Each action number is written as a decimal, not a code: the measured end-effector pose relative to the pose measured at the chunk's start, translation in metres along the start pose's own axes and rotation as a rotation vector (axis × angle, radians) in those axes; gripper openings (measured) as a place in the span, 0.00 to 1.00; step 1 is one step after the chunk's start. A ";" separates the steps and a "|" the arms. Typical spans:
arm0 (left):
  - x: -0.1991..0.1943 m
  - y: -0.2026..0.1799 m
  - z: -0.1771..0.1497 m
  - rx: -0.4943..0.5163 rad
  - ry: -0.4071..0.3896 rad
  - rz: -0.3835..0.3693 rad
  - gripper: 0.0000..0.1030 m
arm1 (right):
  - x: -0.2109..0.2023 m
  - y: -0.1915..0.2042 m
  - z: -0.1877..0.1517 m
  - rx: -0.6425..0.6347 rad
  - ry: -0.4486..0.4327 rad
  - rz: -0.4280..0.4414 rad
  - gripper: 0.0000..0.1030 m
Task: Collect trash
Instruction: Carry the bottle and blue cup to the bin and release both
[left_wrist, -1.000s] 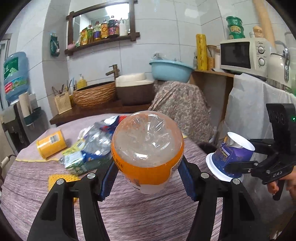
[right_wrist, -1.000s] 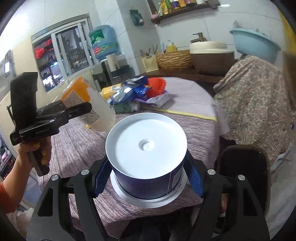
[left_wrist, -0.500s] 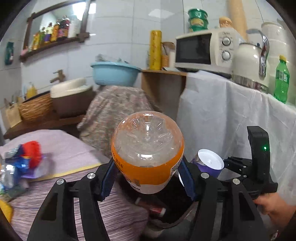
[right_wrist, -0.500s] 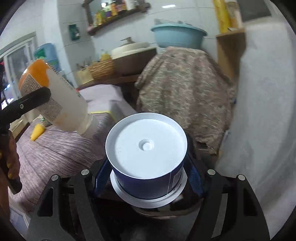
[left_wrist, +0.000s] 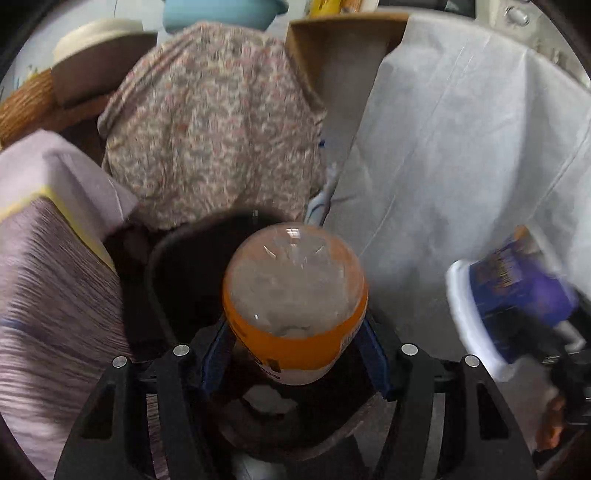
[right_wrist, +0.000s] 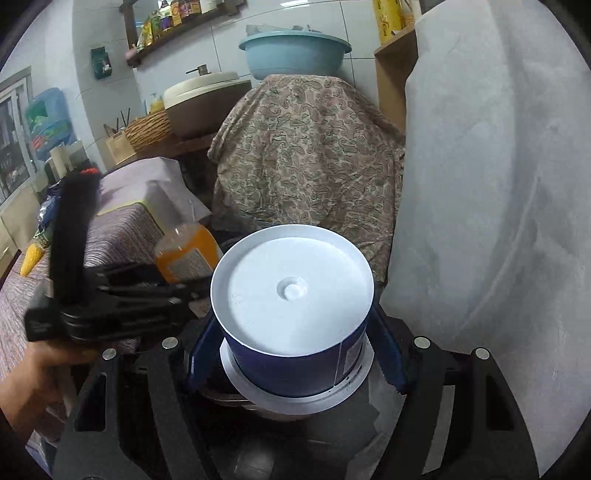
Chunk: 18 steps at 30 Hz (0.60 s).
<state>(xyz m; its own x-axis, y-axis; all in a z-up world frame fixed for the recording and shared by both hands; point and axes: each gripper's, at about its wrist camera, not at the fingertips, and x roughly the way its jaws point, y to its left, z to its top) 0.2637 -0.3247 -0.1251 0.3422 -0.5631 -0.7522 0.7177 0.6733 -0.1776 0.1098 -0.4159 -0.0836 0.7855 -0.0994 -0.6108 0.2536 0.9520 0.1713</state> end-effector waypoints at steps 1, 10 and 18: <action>0.011 0.000 -0.003 0.000 0.027 -0.009 0.62 | 0.000 0.000 -0.001 0.002 0.001 0.000 0.70; 0.007 0.005 -0.009 -0.054 0.031 0.031 0.77 | 0.007 -0.006 -0.004 0.010 0.014 -0.019 0.70; -0.097 -0.020 -0.004 0.008 -0.219 0.052 0.94 | 0.043 0.004 -0.009 0.019 0.079 0.019 0.70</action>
<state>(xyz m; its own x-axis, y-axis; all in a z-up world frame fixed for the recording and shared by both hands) 0.2135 -0.2821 -0.0514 0.5017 -0.6186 -0.6047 0.7002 0.7008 -0.1361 0.1399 -0.4139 -0.1161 0.7436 -0.0573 -0.6661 0.2501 0.9478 0.1977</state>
